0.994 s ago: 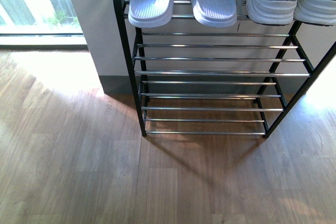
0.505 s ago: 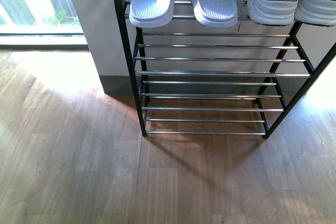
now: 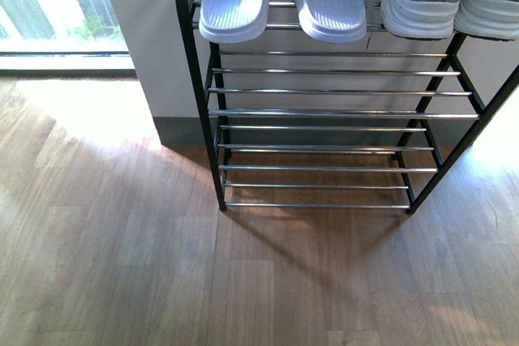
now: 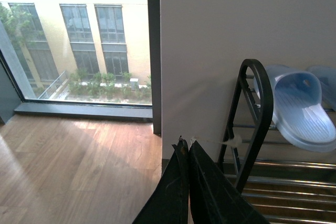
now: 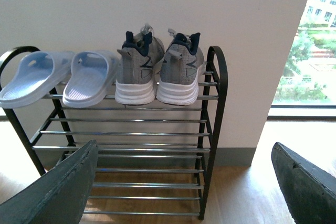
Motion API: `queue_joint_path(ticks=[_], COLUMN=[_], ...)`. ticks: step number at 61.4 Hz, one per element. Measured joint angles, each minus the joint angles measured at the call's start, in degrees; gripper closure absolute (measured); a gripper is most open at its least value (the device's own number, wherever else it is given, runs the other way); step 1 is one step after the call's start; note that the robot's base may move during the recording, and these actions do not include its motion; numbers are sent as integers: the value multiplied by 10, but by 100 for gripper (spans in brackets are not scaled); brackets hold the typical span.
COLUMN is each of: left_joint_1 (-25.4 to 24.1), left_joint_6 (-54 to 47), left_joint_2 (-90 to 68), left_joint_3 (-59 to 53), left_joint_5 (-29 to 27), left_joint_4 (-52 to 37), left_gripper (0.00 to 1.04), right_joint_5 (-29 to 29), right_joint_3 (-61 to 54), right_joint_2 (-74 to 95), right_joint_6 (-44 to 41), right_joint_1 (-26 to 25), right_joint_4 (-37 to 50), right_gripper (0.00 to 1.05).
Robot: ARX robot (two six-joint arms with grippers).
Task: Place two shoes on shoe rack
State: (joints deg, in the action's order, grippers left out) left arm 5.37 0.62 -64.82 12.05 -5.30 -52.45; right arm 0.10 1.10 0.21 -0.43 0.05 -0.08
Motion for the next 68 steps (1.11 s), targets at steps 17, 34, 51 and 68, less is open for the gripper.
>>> queue_joint_path(ticks=[17, 34, 51, 68], left_joint_1=[-50, -51, -52, -52], left_joint_6=[-1, -1, -2, -2], left_joint_2=[107, 199, 314, 416], left_joint_3=[-58, -107, -112, -113], left_joint_5=[49, 53, 53, 53], left_joint_4=[52, 95, 198, 293], left_gripper=[104, 104, 104, 104], right_joint_5=[0, 0, 0, 0], right_joint_3=[0, 0, 0, 0], right_joint_2=[0, 0, 0, 0], right_joint_6=[0, 0, 0, 0], right_joint_1=[0, 0, 0, 0], right_joint_4=[0, 0, 0, 0], right_gripper=[9, 9, 9, 9])
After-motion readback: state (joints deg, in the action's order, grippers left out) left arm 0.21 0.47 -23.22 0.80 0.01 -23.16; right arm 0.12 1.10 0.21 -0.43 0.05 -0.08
